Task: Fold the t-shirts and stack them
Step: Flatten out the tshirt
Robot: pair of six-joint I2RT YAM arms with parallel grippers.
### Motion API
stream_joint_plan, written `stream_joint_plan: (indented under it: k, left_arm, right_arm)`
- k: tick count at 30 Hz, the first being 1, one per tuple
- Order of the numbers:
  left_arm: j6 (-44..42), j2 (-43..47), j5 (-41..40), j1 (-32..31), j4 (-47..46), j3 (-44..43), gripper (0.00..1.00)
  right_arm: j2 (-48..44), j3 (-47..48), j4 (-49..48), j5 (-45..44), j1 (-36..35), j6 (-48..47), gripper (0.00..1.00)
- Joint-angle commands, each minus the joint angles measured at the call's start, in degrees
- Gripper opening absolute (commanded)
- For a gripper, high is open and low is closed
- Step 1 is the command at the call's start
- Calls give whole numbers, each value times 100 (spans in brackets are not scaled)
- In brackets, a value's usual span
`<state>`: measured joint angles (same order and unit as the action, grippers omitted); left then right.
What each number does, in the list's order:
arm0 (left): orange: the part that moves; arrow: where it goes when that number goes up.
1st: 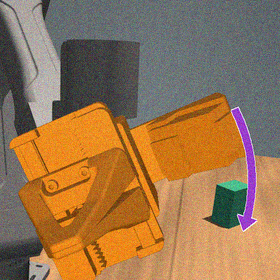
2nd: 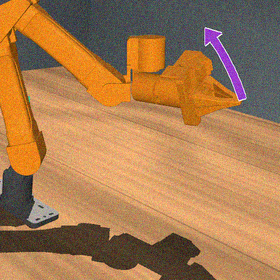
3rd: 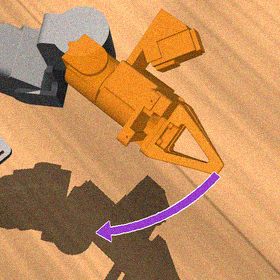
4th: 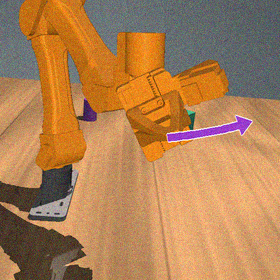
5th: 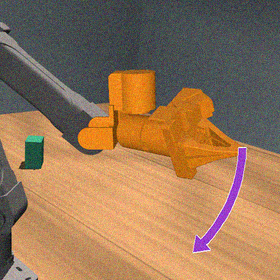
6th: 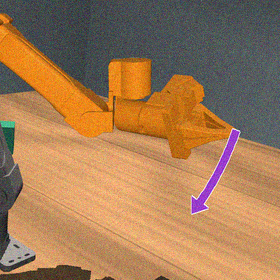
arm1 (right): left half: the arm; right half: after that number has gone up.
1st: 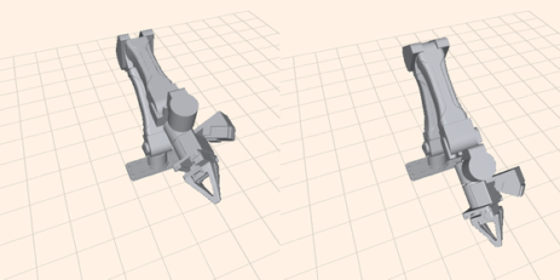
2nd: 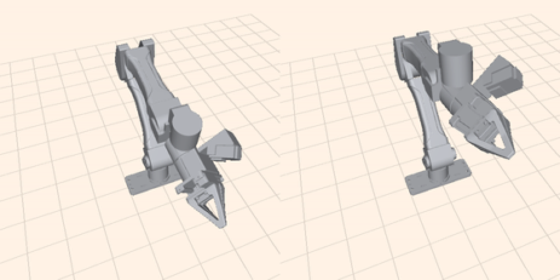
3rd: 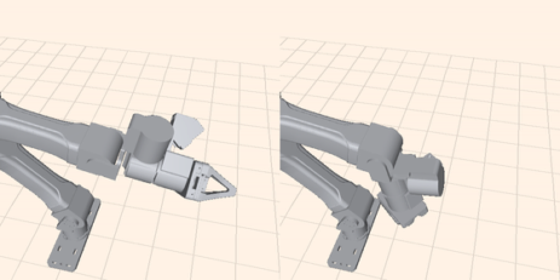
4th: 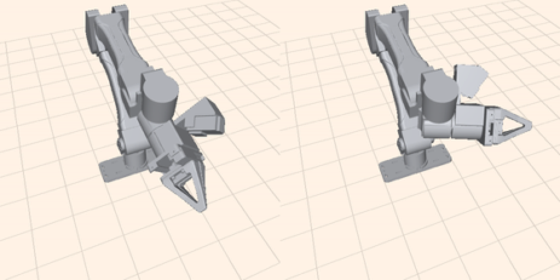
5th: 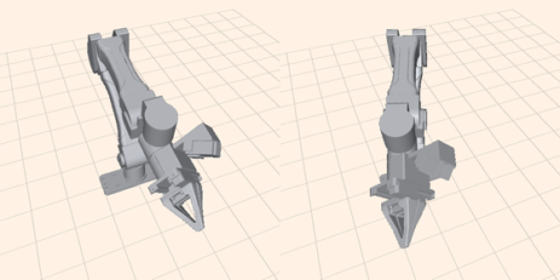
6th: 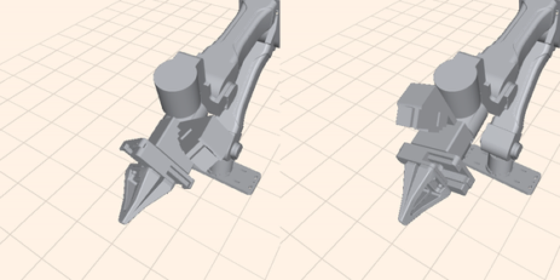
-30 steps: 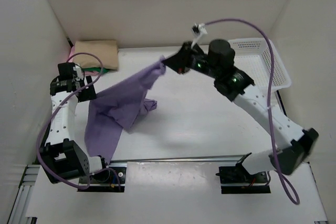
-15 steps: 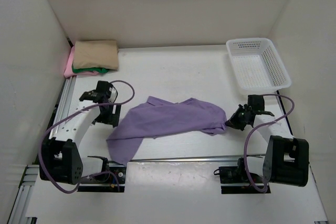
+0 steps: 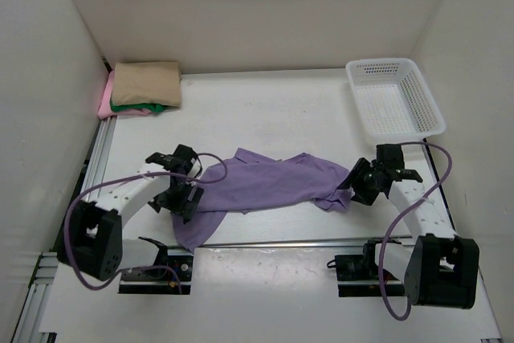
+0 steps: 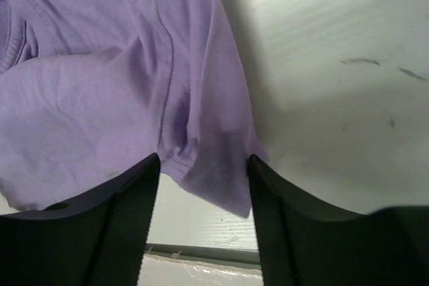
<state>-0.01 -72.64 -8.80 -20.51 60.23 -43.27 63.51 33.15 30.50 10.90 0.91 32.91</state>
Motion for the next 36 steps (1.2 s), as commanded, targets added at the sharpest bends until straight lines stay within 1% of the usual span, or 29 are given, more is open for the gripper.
stream_joint_plan:
  k: [1,3,4,6,8,9,10,11,12,14,15,16,17,18,19,20,22,23,24,25,26,27,28,31,33,35,36]
  left_arm:
    - [1,-513,-53,-111,-187,309,100]
    - [1,-742,193,-163,-458,485,100]
    - [1,-899,194,-164,-459,486,100]
    - [1,-954,194,-216,-800,433,100]
    - [1,-1269,142,-216,-977,276,100]
    - [1,-1409,54,-216,-1039,223,97]
    - [1,-1706,-112,-216,-1109,222,90]
    - [1,-1840,-113,-216,-1110,135,71]
    - [1,-1937,-113,-216,-1110,65,62]
    - [1,-1991,35,-216,-1110,64,44]
    - [1,-1991,36,-216,-1110,64,24]
    - [1,-1991,88,-216,-1110,12,12]
    - [1,-1939,28,-216,-1162,11,10]
    - [1,-1868,-69,-155,-1162,-111,10]
    - [1,-1868,-226,-155,-1162,-208,10]
    - [1,-1711,-698,-50,-1241,-339,10]
    - [1,-1648,-1210,266,-1329,-1049,10]
    - [1,-1587,-1682,380,-1399,-1418,10]
    - [1,-1639,-1895,564,-1400,-2300,10]
    - [1,-1700,-2072,636,-1400,-2796,10]
    - [1,-1849,-2317,636,-1400,-3306,10]
    - [1,-1937,-2415,706,-1400,-4312,10]
    - [1,-2034,-2503,707,-1400,-4809,10]
    - [1,-2290,-2898,593,-1400,-6136,10]
    - [1,-2290,-3196,540,-1400,-6255,10]
    - [1,-2132,-3373,460,-1470,-6037,10]
    - [1,-1931,-3513,460,-1540,-5870,10]
  right_arm:
    - [-347,-26,588,-509,-20,356,63]
    - [-479,-150,589,-509,-20,575,63]
    - [-479,-211,658,-605,-20,655,63]
    - [-532,-405,659,-658,-73,804,64]
    - [-532,-537,545,-659,-152,866,64]
    - [-471,-589,545,-659,-222,867,64]
    - [-314,-590,475,-659,-292,945,64]
    - [-217,-590,405,-659,-293,946,64]
    - [-33,-590,334,-720,-441,946,64]
    - [126,-590,-16,-773,-521,946,64]
    - [292,-538,-140,-773,-574,946,61]
    - [381,-537,-237,-895,-574,1015,55]
    - [478,-311,-238,-1009,-574,1016,31]
    - [635,-161,-238,-1106,-574,1016,17]
    - [698,15,-238,-1159,-574,964,6]
    - [698,469,-238,-1160,-574,902,0]
    - [777,1085,-151,-1229,-574,674,0]
    - [847,1454,-89,-1361,-574,604,0]
    - [935,2276,-27,-1423,-574,525,0]
    - [996,2745,60,-1424,-574,376,0]
    - [1162,3228,261,-1476,-574,314,0]
    - [1242,3729,376,-1476,-574,261,0]
    - [1313,4639,482,-1476,-574,191,0]
    - [1375,5508,545,-1388,-521,137,0]
    - [1130,5685,545,-1231,-521,198,0]
    - [762,5423,545,-1161,-521,199,0]
    - [595,4961,545,-1160,-521,199,0]
